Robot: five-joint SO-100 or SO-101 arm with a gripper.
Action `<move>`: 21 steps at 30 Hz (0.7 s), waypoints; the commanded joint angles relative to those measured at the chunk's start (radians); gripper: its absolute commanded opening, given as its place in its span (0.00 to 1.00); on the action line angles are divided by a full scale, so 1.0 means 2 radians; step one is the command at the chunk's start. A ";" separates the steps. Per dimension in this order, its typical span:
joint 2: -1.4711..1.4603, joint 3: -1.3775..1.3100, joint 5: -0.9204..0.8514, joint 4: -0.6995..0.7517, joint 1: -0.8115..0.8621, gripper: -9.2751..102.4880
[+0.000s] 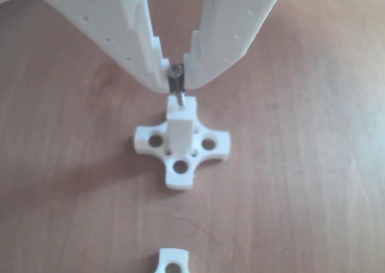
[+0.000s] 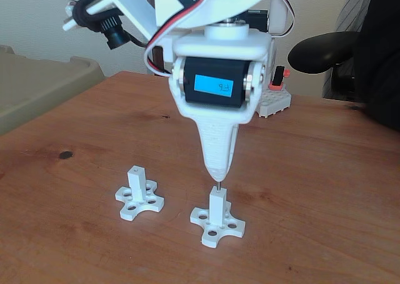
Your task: Grab the screw and set it in the hole.
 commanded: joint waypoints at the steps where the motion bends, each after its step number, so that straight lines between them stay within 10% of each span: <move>1: 0.013 -0.005 -0.001 -0.005 -0.002 0.04; 21: 0.003 -0.006 -0.002 -0.015 0.000 0.04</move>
